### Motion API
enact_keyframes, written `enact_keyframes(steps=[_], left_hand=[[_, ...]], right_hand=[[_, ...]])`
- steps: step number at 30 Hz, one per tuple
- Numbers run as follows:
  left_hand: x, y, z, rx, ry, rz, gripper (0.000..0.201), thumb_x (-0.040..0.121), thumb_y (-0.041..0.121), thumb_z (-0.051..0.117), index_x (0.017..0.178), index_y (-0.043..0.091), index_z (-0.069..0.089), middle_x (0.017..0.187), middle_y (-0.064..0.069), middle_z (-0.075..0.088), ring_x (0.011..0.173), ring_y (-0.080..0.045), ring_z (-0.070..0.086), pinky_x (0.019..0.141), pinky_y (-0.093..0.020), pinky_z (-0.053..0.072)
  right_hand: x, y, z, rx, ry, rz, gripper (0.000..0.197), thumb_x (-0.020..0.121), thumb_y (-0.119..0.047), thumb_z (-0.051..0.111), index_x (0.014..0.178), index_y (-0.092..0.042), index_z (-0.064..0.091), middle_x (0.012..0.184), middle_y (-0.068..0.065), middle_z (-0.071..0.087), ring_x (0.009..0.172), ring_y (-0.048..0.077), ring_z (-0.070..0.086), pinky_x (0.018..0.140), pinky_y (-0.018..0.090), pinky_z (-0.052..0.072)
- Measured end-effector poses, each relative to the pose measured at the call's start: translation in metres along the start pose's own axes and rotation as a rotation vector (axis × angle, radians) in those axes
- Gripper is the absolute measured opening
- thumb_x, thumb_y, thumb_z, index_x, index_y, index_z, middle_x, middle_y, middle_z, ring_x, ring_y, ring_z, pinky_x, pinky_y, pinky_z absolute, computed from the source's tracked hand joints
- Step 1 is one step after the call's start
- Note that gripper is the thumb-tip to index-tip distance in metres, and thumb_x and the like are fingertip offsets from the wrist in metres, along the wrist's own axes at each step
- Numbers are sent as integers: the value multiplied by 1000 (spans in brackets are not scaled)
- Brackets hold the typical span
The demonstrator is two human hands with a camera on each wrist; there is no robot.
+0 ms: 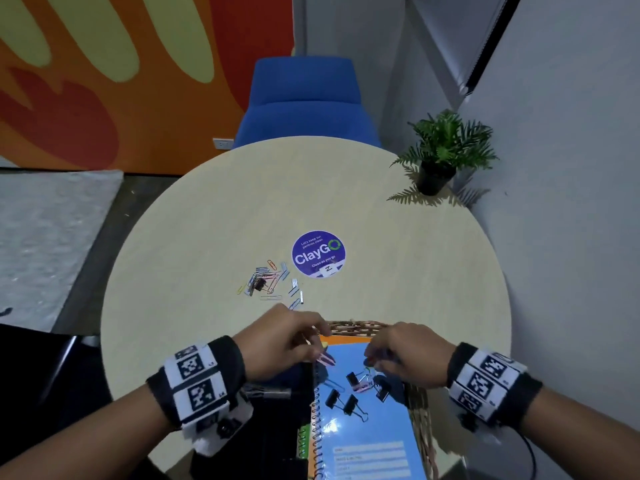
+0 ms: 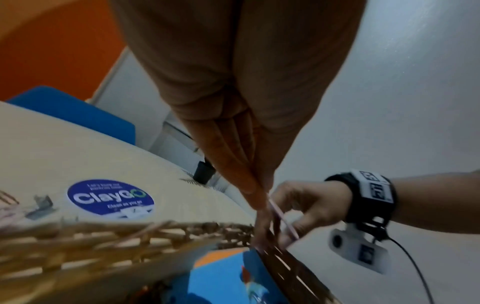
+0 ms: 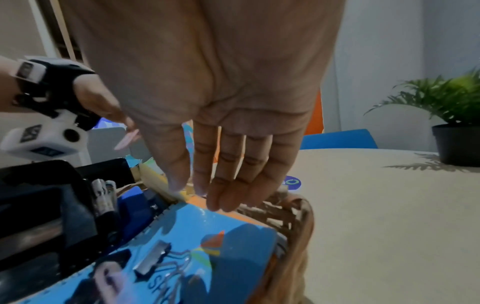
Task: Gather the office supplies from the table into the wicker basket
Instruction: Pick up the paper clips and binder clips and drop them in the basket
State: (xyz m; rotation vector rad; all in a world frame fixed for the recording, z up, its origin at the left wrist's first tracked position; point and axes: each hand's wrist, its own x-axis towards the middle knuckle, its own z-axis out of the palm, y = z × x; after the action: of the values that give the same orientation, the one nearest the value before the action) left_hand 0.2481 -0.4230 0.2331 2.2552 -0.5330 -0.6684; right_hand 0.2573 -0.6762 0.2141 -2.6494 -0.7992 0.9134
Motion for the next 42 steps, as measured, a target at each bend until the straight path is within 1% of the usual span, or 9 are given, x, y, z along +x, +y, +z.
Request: enact_keyframes(steps=[6, 11, 14, 18, 23, 28, 33, 38, 42], left_hand=[[-4, -12, 6, 123, 1, -13, 24, 90, 24, 59, 113, 25, 64, 108, 9, 71, 93, -5, 65, 84, -19, 49], [0, -68, -48, 110, 208, -265, 16, 86, 25, 65, 98, 15, 67, 92, 1, 71, 83, -13, 67, 82, -27, 54], [15, -115, -70, 180, 335, -446, 13, 84, 25, 68, 88, 13, 66, 89, -4, 70, 83, -21, 64, 78, -30, 50], [38, -150, -58, 101, 365, -557, 17, 77, 25, 74, 76, 15, 61, 80, -5, 67, 82, -25, 63, 73, -31, 48], [55, -163, -29, 32, 480, -553, 17, 70, 25, 71, 70, 15, 58, 72, -3, 63, 70, -24, 60, 62, -31, 48], [67, -177, -23, 67, 483, -514, 16, 83, 20, 59, 98, 15, 63, 92, -8, 70, 85, -30, 66, 76, -38, 56], [57, -185, -28, -83, 547, -527, 12, 81, 11, 56, 78, 16, 66, 79, -7, 69, 76, -29, 65, 70, -38, 57], [41, -188, -38, -280, 613, -574, 15, 81, 11, 61, 75, 21, 71, 77, -3, 72, 72, -22, 67, 71, -31, 57], [25, -184, -44, -449, 654, -584, 18, 81, 5, 66, 70, 18, 69, 74, -3, 70, 70, -18, 68, 66, -21, 53]], right_hand=[[21, 2, -18, -23, 89, -6, 28, 92, -34, 52, 119, -29, 60, 115, -8, 65, 103, 16, 57, 77, 30, 42], [66, -17, -41, -45, 97, -31, 28, 91, -29, 56, 119, -26, 61, 110, -4, 66, 90, 15, 57, 80, 33, 47], [111, -35, -52, -112, 84, -34, 32, 89, -26, 59, 121, -26, 59, 111, -2, 64, 98, 19, 59, 81, 32, 46], [182, -65, -51, -138, 40, -1, 31, 85, -33, 65, 115, -25, 61, 109, 0, 64, 99, 22, 60, 84, 34, 49], [242, -97, -32, -196, 73, 69, 14, 77, -27, 67, 90, -25, 61, 86, 1, 60, 79, 25, 61, 68, 31, 50], [270, -113, -17, -323, 35, 43, 17, 77, -19, 63, 94, -19, 64, 92, 7, 68, 80, 29, 65, 65, 31, 49], [281, -113, -15, -296, 71, 103, 13, 82, -23, 62, 91, -13, 62, 94, 12, 66, 86, 34, 64, 64, 31, 43], [274, -112, -27, -53, 177, 121, 6, 72, -14, 62, 72, -17, 58, 84, 1, 67, 77, 25, 65, 65, 30, 53], [257, -94, -56, 238, 180, 101, 13, 73, -13, 73, 75, -21, 62, 83, 1, 69, 72, 17, 62, 74, 30, 54]])
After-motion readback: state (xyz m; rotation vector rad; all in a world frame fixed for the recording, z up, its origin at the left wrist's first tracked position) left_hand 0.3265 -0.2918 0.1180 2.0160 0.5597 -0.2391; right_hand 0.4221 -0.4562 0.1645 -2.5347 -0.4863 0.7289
